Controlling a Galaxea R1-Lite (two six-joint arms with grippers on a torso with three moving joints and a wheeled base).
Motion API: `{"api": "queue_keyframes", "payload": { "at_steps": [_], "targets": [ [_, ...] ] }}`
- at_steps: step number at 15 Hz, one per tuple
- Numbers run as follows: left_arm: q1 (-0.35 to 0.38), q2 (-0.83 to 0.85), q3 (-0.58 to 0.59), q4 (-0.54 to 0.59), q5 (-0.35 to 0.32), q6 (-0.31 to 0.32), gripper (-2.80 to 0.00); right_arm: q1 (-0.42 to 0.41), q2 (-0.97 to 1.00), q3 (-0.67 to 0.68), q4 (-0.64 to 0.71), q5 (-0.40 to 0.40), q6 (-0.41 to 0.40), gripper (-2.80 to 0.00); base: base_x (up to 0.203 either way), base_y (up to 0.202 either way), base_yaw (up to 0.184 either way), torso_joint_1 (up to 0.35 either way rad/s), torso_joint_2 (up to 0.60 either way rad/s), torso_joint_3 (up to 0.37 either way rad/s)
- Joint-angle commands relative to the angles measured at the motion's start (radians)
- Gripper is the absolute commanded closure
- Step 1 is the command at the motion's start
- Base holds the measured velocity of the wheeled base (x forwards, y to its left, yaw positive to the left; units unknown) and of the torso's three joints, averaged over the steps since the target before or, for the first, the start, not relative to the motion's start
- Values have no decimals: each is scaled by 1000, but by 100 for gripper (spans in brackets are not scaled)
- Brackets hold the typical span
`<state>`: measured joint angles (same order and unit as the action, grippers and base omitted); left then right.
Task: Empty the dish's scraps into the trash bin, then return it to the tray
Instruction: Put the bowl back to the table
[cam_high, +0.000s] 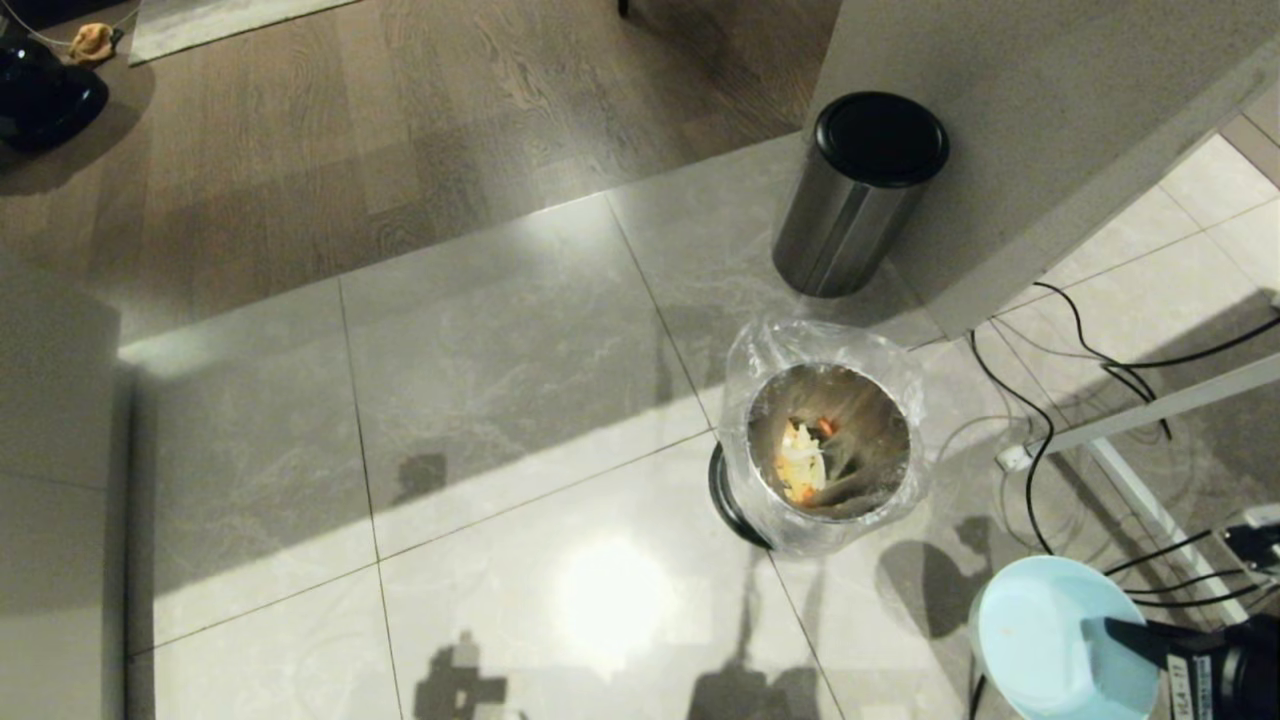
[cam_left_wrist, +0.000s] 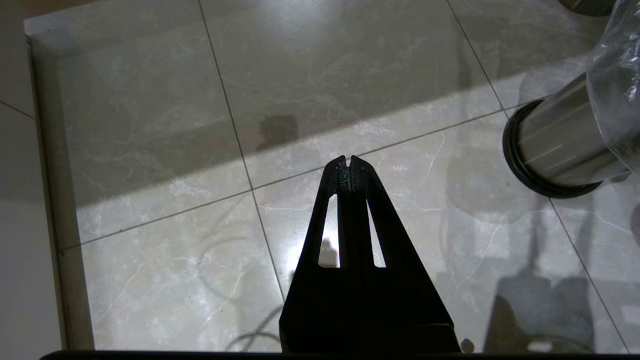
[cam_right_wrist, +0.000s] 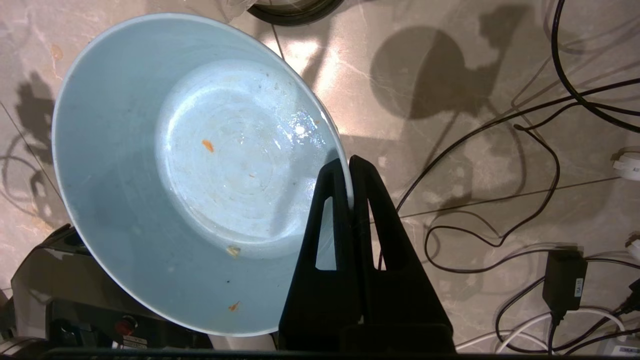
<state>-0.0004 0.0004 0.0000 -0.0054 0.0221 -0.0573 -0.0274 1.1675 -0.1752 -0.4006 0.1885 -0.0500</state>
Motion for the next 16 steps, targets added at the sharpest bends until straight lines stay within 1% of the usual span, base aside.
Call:
{"api": "queue_keyframes", "payload": {
  "at_steps": [1,12,16],
  "targets": [
    [-1,0,0,-1,1,-1,0,0,-14,12,-4,0,-2,0,0,0,0,0,0,0],
    [0,1,0,-1,1,-1,0,0,-3,14,-12,-7,-5,0,0,0,0,0,0,0],
    [-1,1,0,-1,1,-1,0,0,12,14,-14,-6,-7,0,0,0,0,1,0,118]
  ]
}}
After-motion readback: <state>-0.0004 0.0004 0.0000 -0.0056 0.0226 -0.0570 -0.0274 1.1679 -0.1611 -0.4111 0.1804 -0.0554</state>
